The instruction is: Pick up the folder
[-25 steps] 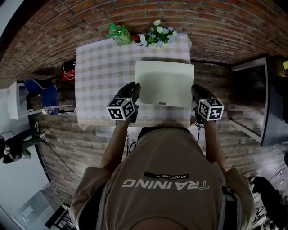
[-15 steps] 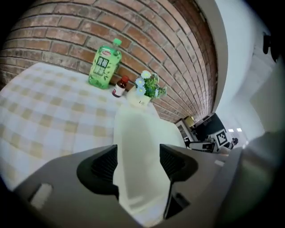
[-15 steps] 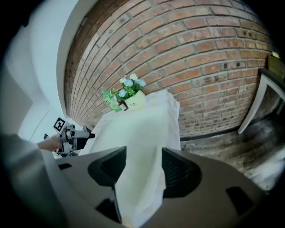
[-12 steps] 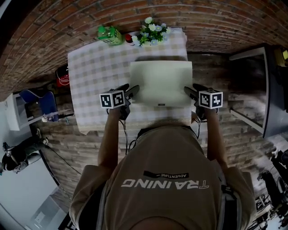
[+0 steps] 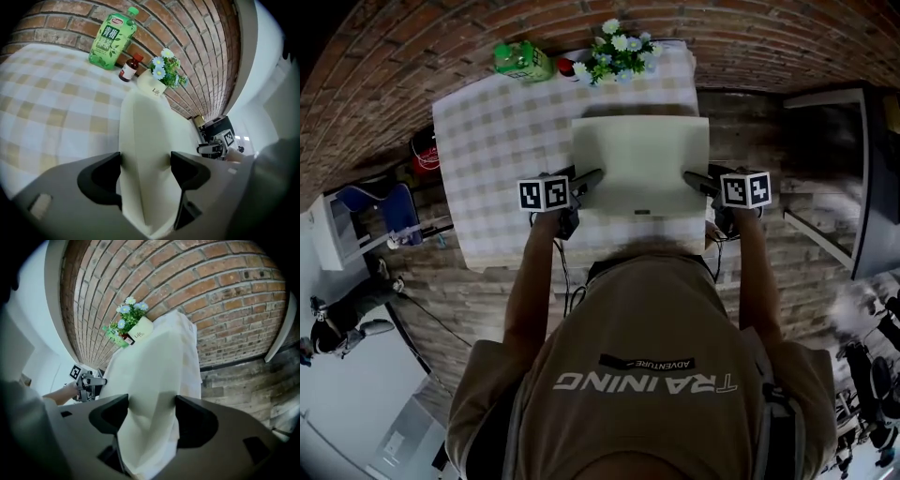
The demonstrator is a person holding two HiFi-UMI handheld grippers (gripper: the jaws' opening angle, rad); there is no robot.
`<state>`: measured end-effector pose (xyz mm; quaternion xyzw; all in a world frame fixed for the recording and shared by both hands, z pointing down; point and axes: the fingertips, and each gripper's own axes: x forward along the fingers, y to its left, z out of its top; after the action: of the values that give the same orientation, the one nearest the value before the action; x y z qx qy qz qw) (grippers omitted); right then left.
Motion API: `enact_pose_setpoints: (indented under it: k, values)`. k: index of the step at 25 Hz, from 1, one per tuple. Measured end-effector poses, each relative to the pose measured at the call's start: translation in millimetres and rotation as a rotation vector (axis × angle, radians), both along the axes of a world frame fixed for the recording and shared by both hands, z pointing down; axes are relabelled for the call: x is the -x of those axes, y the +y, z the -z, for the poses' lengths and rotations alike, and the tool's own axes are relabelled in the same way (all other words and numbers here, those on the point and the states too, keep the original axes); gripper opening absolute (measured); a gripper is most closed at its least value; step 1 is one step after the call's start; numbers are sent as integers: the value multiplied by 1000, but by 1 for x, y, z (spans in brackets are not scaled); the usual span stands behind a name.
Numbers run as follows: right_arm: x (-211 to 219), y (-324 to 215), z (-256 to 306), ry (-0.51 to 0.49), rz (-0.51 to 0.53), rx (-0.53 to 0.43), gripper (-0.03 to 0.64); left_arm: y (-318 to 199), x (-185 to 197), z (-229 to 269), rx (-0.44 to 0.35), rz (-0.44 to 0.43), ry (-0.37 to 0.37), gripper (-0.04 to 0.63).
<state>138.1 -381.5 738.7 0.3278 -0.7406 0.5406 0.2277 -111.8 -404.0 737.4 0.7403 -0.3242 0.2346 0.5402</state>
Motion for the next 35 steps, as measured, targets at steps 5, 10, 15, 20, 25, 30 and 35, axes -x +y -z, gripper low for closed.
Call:
enact_pose_setpoints:
  k: [5,10,15,20,25,30,35]
  values:
    - [0,-1,-7,-34,11,49,293,-2,-3,-7,27,-34,105,342]
    - [3,-2,-8,-43,-30,8,298,-3,-1,-8,-21,-4,101,344]
    - [3,0,1,-25,-56,-57,295,-2,1,-3,-86,38,123,344]
    - [4,13,28,4,-35,-141,295,14,1,19,-133,0,107,342]
    - [10,5,71,-19,-3,-283,295,19,2,54,-230,21,108,342]
    - [16,-5,111,-23,-1,-408,295,7,11,101,-358,-5,83,342]
    - [19,-19,157,-39,4,-522,295,-13,17,154,-495,-37,53,342]
